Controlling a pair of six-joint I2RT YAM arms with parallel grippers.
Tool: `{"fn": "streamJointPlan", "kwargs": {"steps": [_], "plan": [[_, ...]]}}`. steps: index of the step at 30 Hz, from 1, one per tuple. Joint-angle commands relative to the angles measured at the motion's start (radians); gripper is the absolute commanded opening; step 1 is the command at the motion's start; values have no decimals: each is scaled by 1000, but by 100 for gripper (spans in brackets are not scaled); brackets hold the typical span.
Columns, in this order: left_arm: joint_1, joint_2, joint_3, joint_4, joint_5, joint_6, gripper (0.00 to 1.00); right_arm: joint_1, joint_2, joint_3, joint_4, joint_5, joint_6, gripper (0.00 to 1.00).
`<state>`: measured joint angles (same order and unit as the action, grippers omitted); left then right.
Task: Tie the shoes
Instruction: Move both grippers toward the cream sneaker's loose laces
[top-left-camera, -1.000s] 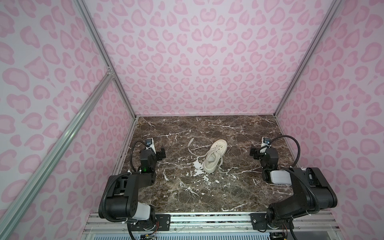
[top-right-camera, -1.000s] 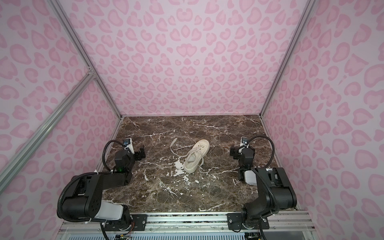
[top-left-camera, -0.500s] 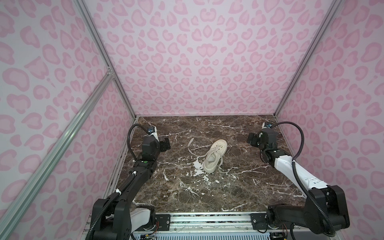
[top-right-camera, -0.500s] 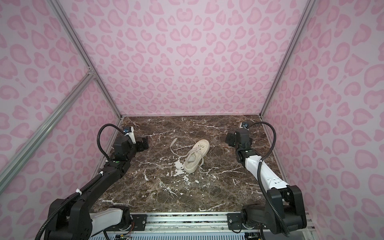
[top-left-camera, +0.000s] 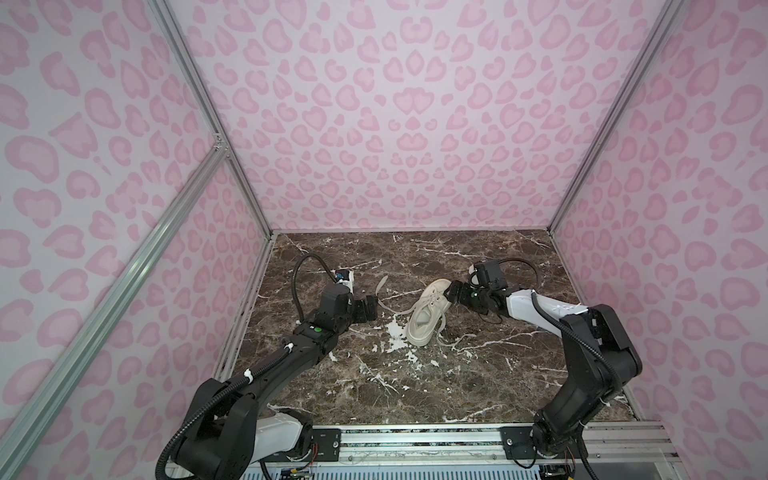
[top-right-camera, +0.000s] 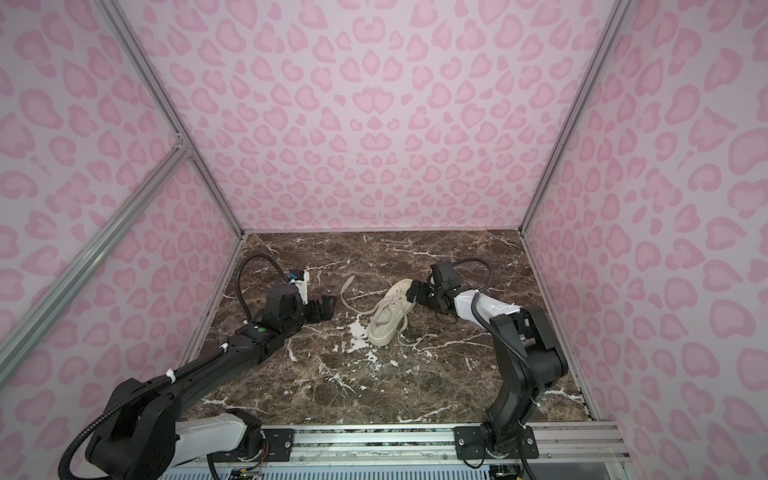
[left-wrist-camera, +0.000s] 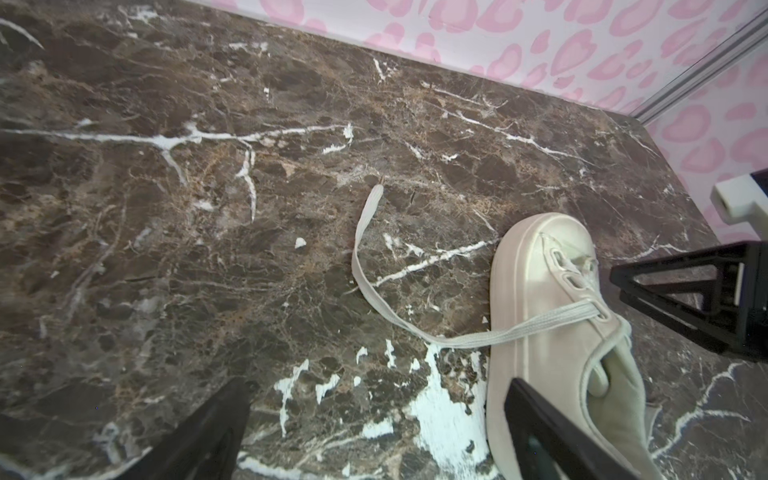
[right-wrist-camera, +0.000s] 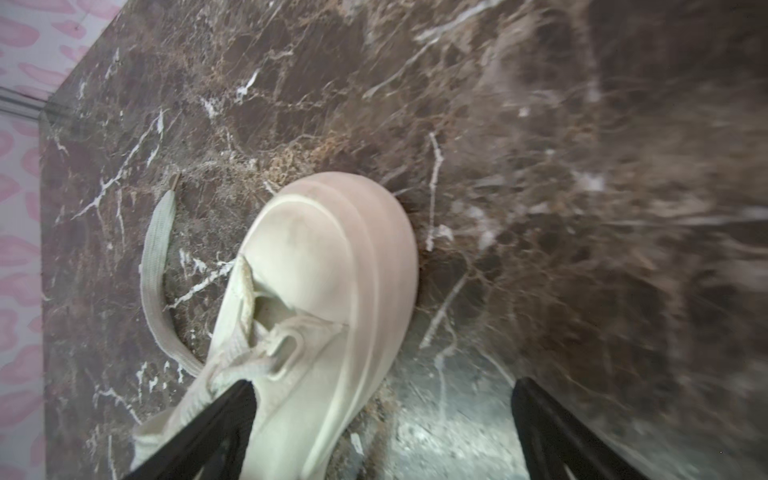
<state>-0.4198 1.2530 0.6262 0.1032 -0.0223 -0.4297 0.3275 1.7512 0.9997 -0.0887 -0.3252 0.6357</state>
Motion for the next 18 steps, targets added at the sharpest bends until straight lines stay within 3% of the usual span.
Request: {"fn": "streamJointPlan", "kwargs": {"steps": [1,14,18], "plan": [[-9,9,-14,19,25,-44,98,10,58,37,46,-107,6,98],[-18,22,-15,-1,15,-62,98,72,280,306,6,-287,-34,98],[-17,41,1,-18,21,-67,98,83,302,366,-60,-263,-47,97]]}}
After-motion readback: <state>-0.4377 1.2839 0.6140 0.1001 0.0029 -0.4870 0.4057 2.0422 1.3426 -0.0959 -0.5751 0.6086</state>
